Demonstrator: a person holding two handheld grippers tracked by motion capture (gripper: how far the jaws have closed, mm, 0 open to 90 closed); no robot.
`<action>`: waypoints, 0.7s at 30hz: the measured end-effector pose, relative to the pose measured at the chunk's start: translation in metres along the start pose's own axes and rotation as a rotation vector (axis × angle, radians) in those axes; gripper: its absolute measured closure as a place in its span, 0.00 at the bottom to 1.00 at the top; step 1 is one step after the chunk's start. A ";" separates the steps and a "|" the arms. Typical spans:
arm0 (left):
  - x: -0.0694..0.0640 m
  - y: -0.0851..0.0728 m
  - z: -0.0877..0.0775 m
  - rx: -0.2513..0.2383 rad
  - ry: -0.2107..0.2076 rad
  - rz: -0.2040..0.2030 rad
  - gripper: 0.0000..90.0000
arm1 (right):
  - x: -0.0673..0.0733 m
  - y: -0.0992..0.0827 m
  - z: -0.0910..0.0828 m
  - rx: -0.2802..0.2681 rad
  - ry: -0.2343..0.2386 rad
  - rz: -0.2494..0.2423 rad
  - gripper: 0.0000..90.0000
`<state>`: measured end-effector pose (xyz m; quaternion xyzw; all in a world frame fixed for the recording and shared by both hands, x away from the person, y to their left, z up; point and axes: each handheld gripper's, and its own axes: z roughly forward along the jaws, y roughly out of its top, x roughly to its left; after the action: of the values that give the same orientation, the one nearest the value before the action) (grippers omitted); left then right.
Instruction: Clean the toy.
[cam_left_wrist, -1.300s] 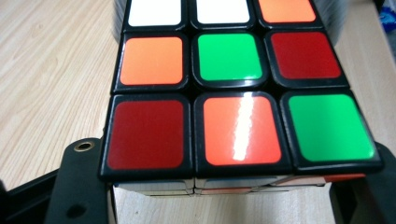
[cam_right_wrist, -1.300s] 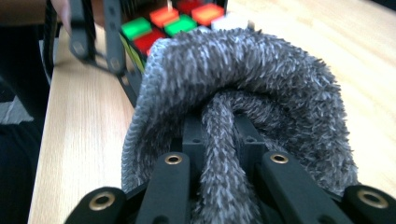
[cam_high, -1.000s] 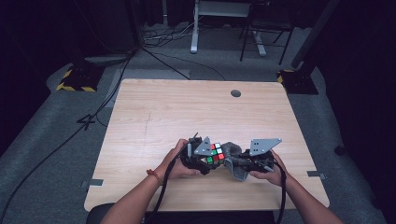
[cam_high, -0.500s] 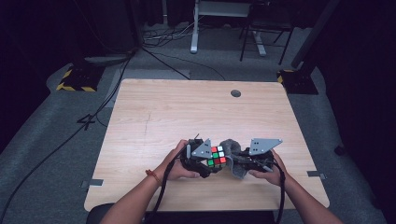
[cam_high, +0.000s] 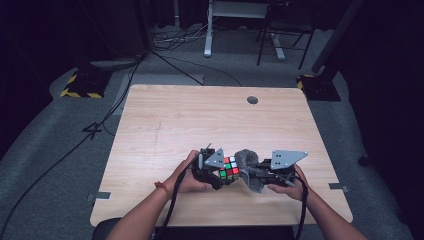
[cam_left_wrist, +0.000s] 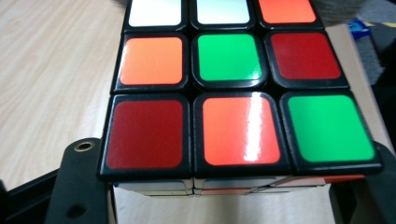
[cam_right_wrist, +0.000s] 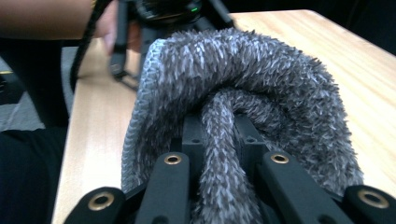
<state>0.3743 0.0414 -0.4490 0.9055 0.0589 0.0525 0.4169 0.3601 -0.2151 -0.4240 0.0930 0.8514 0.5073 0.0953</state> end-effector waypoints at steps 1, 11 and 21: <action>-0.002 0.002 0.000 0.000 -0.012 0.010 0.37 | -0.001 0.000 0.000 0.000 -0.010 0.004 0.88; -0.001 0.007 -0.014 -0.030 0.038 0.020 0.37 | -0.005 -0.012 0.015 0.130 0.013 0.002 0.87; 0.006 -0.002 -0.008 0.018 0.023 -0.013 0.37 | 0.005 0.002 0.002 0.006 0.043 -0.039 0.88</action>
<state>0.3793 0.0497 -0.4447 0.9082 0.0703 0.0597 0.4082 0.3557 -0.2113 -0.4240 0.0657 0.8565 0.5046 0.0865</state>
